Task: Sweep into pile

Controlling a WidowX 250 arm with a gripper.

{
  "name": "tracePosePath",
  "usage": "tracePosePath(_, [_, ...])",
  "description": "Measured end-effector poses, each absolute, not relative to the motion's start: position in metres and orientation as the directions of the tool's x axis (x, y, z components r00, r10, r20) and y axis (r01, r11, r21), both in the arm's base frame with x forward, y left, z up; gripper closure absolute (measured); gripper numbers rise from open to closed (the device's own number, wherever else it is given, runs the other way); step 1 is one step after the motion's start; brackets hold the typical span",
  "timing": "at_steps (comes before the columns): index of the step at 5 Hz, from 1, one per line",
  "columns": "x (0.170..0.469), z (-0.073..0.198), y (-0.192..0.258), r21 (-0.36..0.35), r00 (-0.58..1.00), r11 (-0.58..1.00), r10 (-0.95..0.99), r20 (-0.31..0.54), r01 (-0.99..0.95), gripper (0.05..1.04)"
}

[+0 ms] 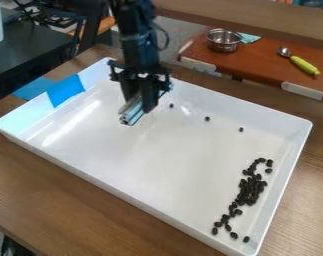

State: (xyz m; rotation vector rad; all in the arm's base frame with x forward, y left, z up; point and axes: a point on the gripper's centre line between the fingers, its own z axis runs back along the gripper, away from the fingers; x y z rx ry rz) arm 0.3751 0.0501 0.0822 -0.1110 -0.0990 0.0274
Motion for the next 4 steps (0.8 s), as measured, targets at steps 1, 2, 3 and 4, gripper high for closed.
tracePosePath(1, [0.379,0.076,0.060,-0.060,0.993,0.998,0.027,0.117,-0.020,0.691])
tracePosePath(2, [0.380,0.068,0.072,-0.028,0.992,0.998,0.054,0.110,-0.051,0.692])
tracePosePath(3, [0.380,0.064,0.078,0.013,0.992,0.997,0.069,0.106,-0.070,0.692])
tracePosePath(4, [0.383,0.054,0.080,0.050,0.994,0.995,0.077,0.078,-0.081,0.692])
